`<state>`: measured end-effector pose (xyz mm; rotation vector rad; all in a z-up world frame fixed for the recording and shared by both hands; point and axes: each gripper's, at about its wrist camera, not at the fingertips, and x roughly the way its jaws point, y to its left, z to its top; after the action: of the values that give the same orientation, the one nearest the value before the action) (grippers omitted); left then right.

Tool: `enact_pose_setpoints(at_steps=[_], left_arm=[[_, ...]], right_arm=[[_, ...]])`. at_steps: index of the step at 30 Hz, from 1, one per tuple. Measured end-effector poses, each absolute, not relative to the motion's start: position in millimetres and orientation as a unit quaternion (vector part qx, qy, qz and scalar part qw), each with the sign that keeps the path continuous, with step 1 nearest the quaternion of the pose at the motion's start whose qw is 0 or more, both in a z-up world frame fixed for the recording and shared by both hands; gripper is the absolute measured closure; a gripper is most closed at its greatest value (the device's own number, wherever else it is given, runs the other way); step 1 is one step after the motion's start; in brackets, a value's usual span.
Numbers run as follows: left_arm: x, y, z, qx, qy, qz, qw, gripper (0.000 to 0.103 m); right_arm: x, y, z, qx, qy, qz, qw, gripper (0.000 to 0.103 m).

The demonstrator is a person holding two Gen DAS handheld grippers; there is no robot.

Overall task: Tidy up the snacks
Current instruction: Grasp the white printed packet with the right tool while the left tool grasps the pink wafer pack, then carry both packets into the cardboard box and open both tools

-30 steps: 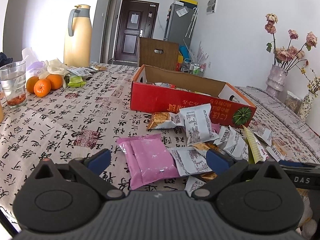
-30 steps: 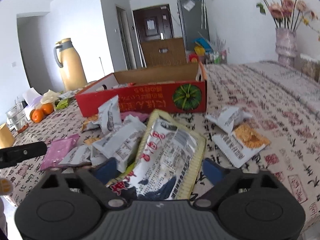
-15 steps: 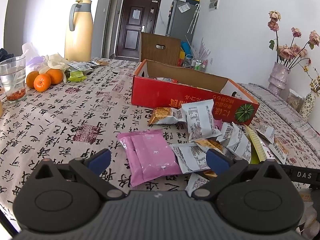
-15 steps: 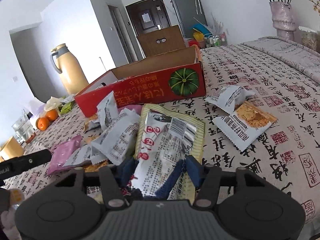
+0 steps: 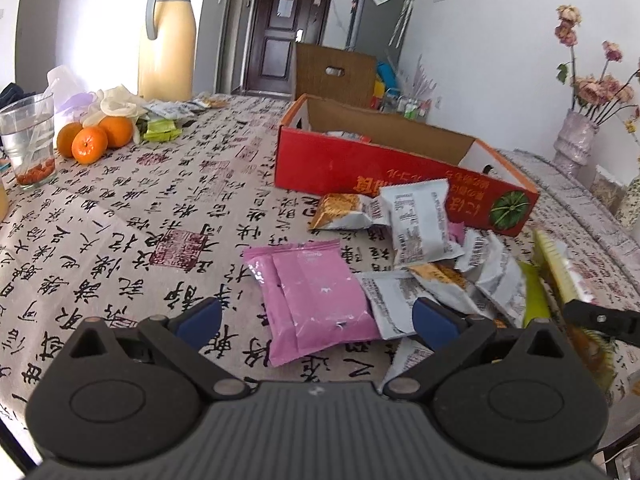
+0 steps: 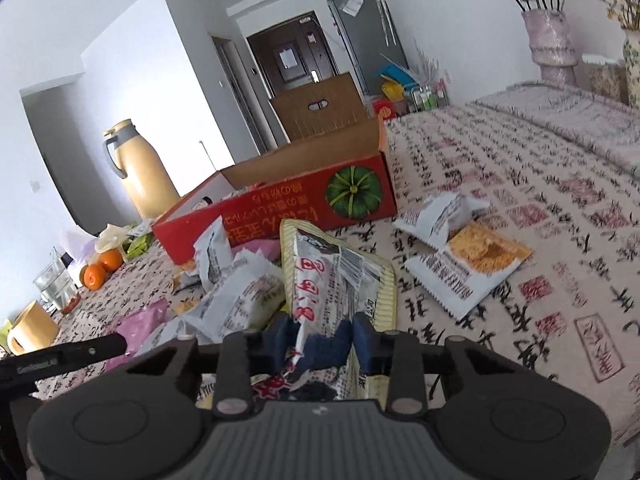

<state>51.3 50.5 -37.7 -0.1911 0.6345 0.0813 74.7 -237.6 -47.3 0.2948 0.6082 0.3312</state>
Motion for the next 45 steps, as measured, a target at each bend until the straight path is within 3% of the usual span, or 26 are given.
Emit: enact_pose_setpoints(at_steps=[3,11,15,21,45], left_arm=[[60.2,50.6,-38.2,-0.092,0.322,0.051,0.941,0.000],[88.4,48.3,-38.6,-0.088,0.343,0.094,0.931,0.001],[101.0,49.8,-42.4,-0.099,0.359,0.108,0.922,0.022],[107.5,49.9,-42.8,-0.113,0.368,0.109,0.917,0.040],[105.3,50.0,-33.8,-0.079,0.359,0.095,0.925,0.044]], right_arm=[[72.4,-237.6,-43.0,0.134,0.283,0.163,0.936,0.077],[75.4,-239.7,-37.8,0.123,0.266,0.165,0.942,0.078],[77.8,-241.3,-32.3,0.121,0.252,0.167,0.945,0.078],[84.2,-239.3,-31.6,0.117,0.249,0.172,0.946,0.078],[91.1,-233.9,-28.6,0.111,0.245,0.171,0.948,0.078]])
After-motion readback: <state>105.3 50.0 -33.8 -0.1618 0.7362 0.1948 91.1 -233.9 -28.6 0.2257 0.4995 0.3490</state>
